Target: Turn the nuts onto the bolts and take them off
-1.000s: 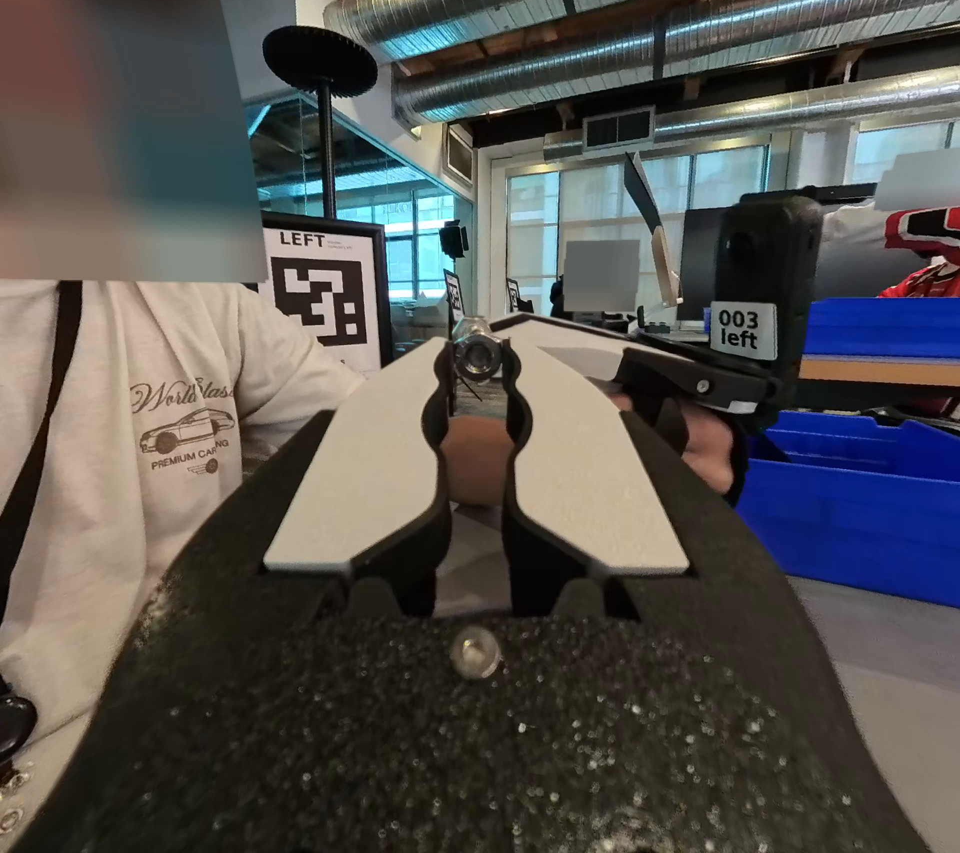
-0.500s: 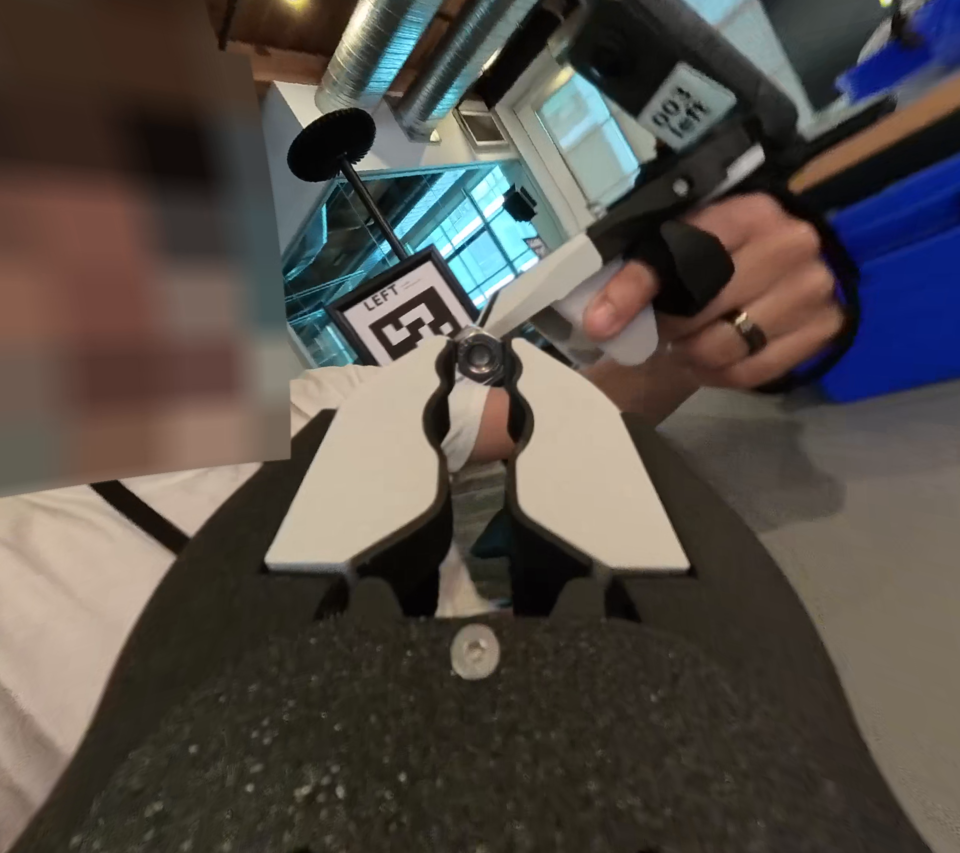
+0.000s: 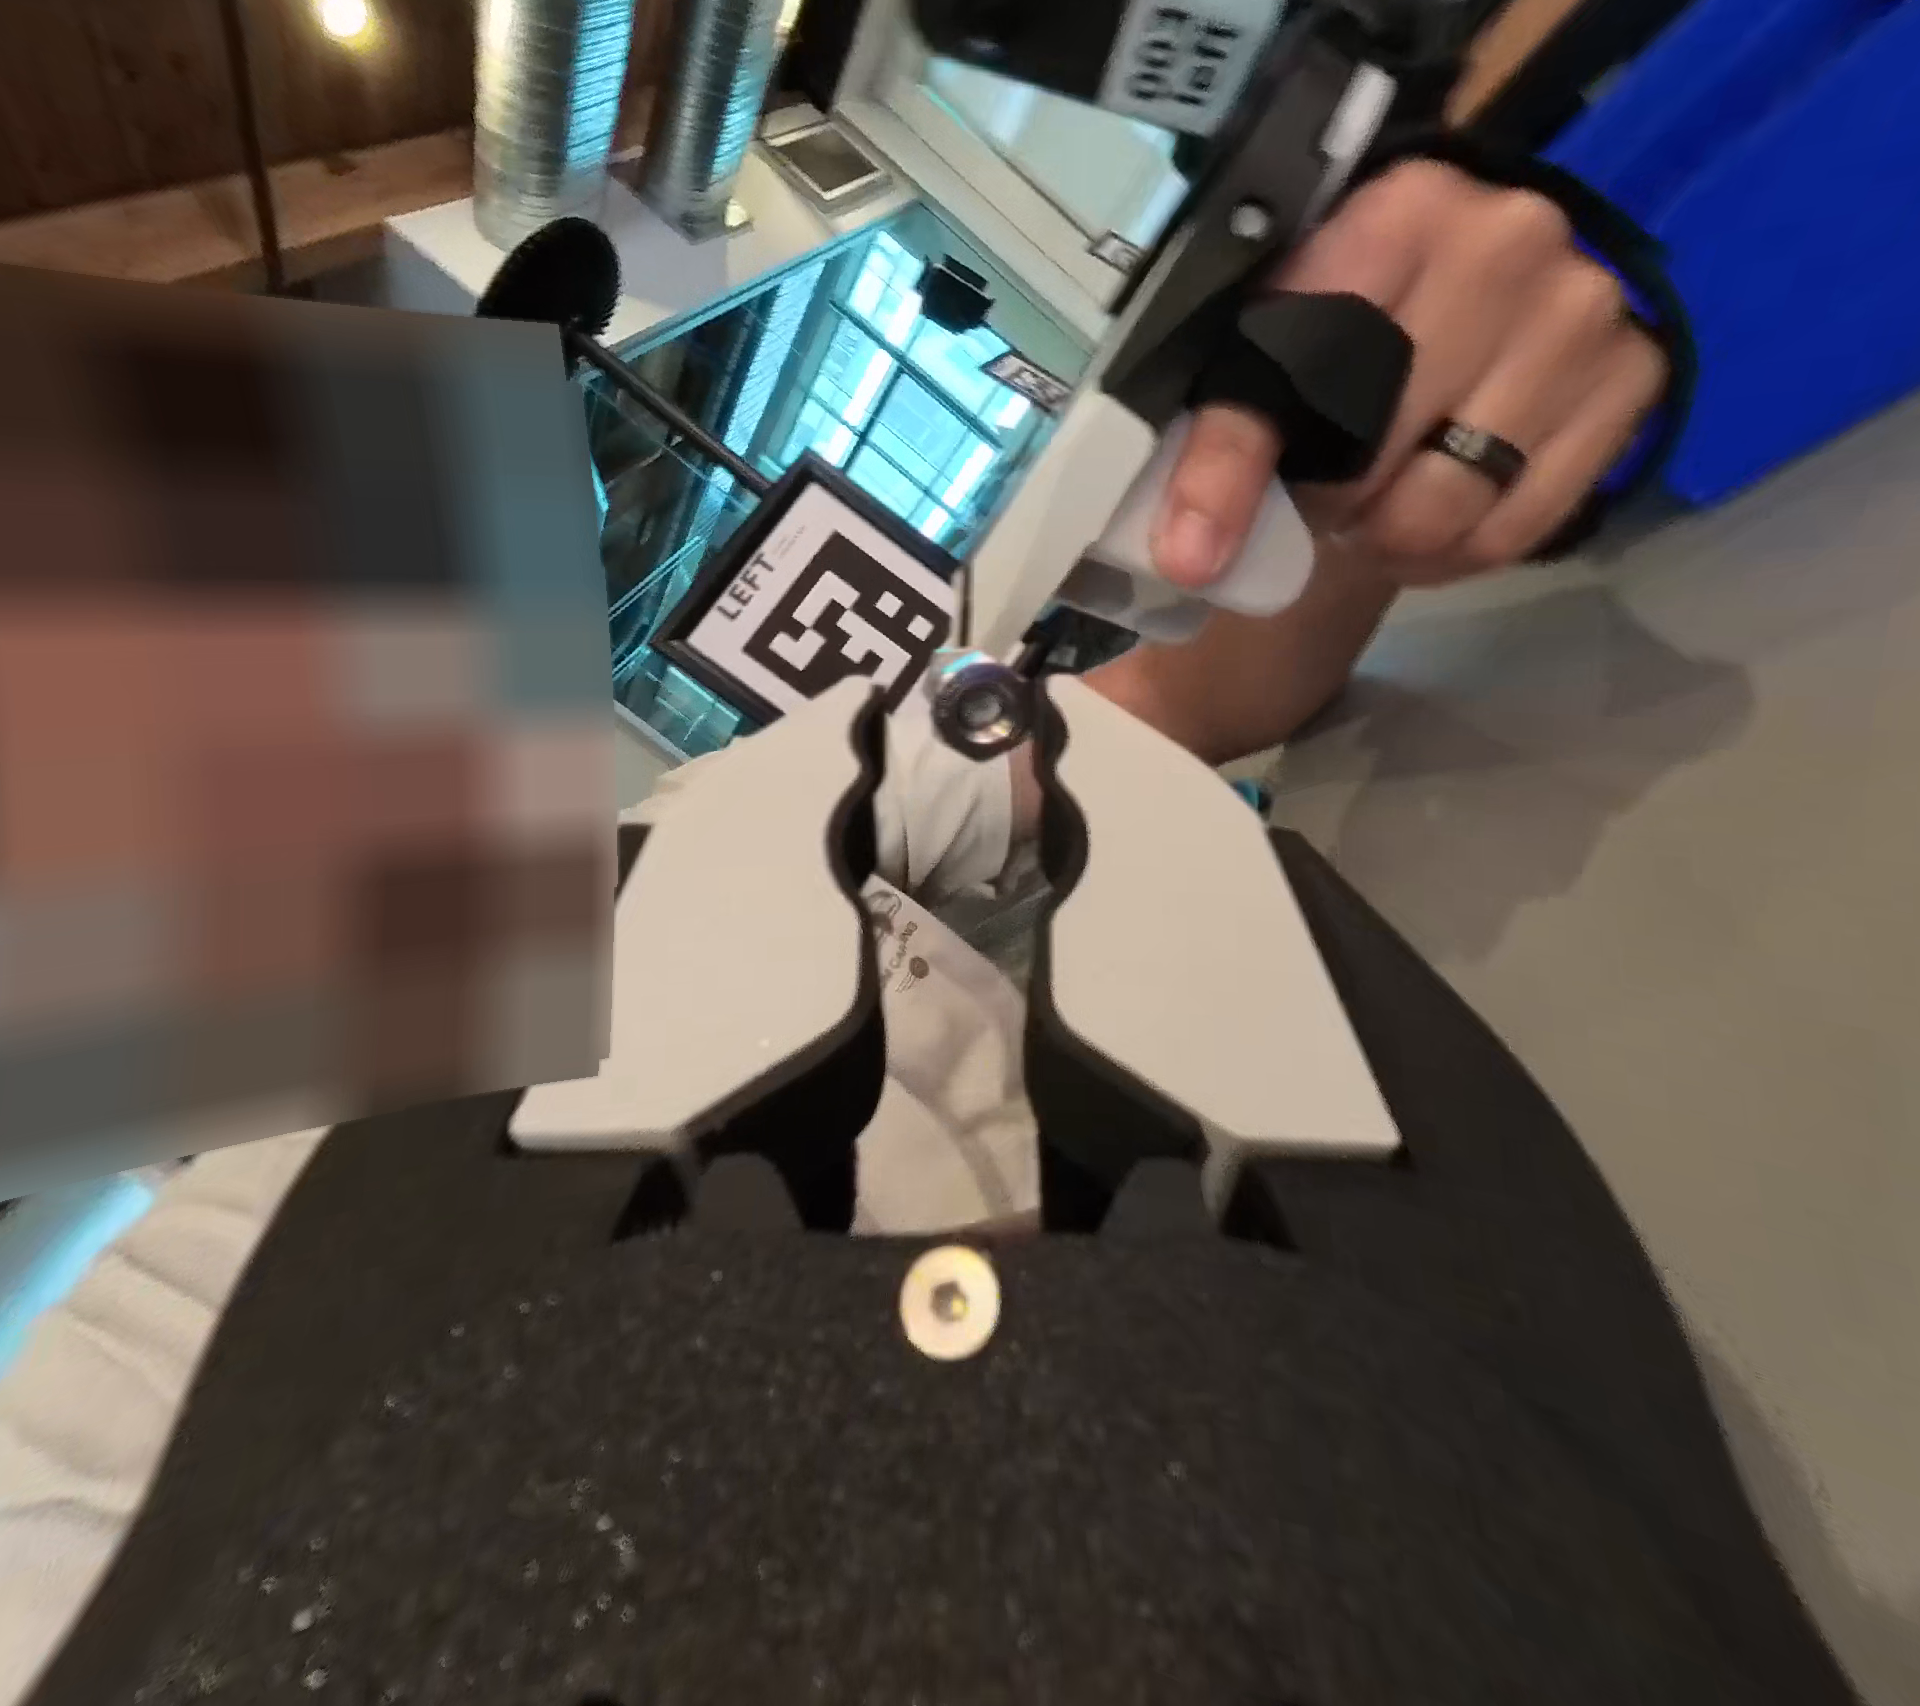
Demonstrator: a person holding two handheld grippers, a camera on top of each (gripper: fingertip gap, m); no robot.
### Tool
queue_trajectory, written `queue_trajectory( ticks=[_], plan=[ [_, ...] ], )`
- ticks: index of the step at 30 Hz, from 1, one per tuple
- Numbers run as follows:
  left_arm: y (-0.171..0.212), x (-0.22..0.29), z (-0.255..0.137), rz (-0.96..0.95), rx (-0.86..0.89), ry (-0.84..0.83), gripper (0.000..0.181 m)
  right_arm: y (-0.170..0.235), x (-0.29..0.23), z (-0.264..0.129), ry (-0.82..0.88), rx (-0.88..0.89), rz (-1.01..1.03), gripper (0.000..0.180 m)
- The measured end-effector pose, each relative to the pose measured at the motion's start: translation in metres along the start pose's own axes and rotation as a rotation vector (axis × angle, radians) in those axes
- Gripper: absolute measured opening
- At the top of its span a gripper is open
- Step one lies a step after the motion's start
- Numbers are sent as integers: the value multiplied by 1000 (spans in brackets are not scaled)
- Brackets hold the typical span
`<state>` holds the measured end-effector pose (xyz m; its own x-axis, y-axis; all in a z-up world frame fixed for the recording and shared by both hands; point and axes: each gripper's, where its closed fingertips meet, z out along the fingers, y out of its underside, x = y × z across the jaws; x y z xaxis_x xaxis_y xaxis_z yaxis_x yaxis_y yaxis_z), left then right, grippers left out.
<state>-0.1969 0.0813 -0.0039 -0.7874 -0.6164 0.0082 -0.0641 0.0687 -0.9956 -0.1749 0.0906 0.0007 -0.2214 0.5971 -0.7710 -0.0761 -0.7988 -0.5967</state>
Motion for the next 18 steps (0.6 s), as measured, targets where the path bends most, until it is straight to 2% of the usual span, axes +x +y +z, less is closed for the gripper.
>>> queue_trajectory(
  ticks=[1,4,6,8,10,13,18],
  plan=[
    [-2,1,0,-5,17,11,6,0,-6,3,-30,10,-45,37],
    [-5,5,0,-35,80,55,6,-4,-15,4,-34,44,-249,56],
    [-8,8,-1,-62,128,93,6,-3,-12,1,42,40,-497,64],
    [-10,13,-2,-96,182,145,6,-2,-2,-5,184,1,-811,59],
    [-11,17,-3,-131,225,196,6,-6,-6,-10,274,21,-1075,47],
    [-9,19,-5,-179,277,246,6,-6,-11,-8,356,-16,-1309,33],
    [-12,18,-7,-214,331,287,6,4,-7,-1,457,-103,-1589,26]
  ],
)
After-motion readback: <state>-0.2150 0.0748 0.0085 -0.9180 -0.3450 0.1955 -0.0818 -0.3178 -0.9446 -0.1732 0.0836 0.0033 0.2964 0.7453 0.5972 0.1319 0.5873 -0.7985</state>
